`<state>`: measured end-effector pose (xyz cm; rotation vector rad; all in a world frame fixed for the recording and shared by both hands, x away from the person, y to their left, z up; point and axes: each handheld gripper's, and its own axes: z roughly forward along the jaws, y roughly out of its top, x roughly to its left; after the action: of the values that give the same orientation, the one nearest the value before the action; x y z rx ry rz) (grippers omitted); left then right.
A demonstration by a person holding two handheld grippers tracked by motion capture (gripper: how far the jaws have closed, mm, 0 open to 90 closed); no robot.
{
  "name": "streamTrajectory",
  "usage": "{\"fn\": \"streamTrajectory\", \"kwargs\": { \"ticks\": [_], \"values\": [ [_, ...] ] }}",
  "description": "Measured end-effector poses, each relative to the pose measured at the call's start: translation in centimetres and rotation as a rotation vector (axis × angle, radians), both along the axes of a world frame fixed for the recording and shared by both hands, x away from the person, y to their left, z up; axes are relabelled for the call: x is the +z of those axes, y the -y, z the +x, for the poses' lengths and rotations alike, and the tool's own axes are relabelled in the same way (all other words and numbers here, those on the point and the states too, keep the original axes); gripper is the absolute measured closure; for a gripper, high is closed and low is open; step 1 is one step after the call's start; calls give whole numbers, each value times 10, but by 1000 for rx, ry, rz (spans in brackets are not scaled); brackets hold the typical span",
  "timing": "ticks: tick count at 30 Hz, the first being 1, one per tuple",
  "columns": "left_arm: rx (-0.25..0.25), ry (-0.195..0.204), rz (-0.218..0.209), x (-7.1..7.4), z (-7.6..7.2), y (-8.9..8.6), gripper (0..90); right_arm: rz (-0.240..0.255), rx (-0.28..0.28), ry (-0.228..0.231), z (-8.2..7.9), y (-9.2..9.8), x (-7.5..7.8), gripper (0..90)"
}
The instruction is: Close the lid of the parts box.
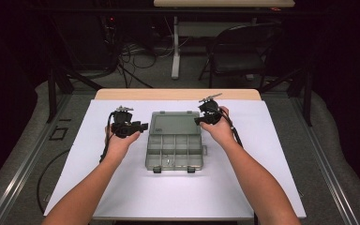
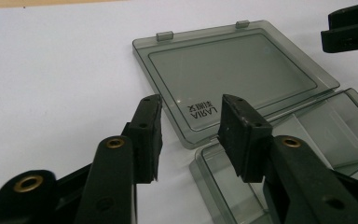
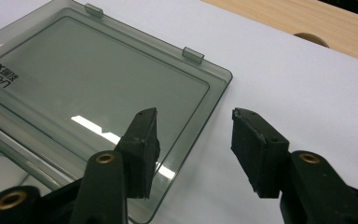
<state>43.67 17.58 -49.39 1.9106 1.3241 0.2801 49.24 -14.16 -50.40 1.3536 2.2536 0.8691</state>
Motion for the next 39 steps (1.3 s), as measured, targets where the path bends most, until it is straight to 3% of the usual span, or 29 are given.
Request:
{"fn": "streamTrajectory", "kwargs": {
  "ticks": [5, 14, 23, 28, 39],
  "values": [
    [-22, -35, -27, -5, -3, 3, 654, 3, 11, 0, -1, -2, 0, 511],
    [-47, -70, -7, -12, -7, 12, 740, -31, 17, 5, -1, -5, -4, 470],
    [-47, -106, -2, -18, -7, 12, 800, -32, 2, 1, -3, -4, -8, 504],
    [-47, -135, -6, -20, -7, 13, 821, -18, 3, -2, -3, -3, -9, 528],
    [-36, -153, -5, -25, -8, 13, 830, 12, 3, 5, -5, -3, -9, 559]
  ]
}}
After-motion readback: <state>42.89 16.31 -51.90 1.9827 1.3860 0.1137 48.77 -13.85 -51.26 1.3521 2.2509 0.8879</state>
